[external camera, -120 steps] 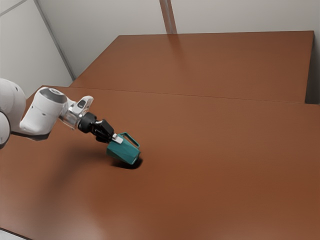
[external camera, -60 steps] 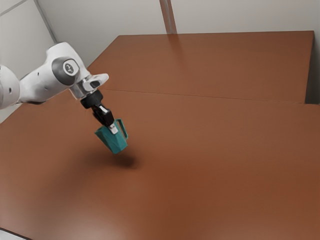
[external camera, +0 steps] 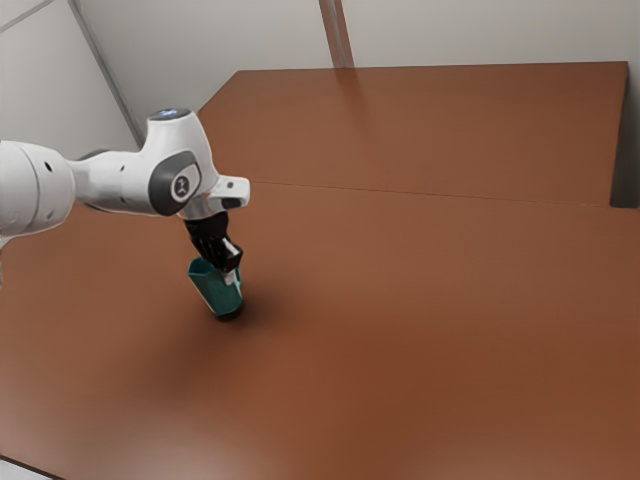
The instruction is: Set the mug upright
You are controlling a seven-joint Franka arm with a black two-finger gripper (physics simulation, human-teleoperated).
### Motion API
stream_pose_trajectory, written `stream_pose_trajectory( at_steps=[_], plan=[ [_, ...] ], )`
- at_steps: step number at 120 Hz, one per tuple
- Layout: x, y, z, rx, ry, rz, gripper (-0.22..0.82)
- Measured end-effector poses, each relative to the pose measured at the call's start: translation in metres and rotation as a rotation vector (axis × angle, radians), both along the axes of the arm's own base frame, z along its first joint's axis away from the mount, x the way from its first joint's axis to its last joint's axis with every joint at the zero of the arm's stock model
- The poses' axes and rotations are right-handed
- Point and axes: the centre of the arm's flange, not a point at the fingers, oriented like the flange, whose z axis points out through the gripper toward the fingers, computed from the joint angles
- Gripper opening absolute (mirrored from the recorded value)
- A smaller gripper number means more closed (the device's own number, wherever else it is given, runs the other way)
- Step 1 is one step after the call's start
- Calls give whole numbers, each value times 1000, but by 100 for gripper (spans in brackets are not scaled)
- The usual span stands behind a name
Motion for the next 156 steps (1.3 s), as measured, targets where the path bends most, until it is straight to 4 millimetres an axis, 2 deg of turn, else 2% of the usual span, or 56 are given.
stream_pose_trajectory(
  at_steps=[21,41,52,72,101,117,128,156],
  plan=[
    [4,-1,-5,9,-23,71,-16],
    [5,-7,-2,1,-38,113,19],
    [4,-8,7,1,-53,134,34],
    [0,-12,48,-15,-98,170,48],
    [27,-18,159,-44,-170,198,57],
    [28,-18,209,-53,-177,208,58],
    [23,-18,222,-51,-152,213,59],
    [14,-20,221,-48,-80,222,60]
  ],
)
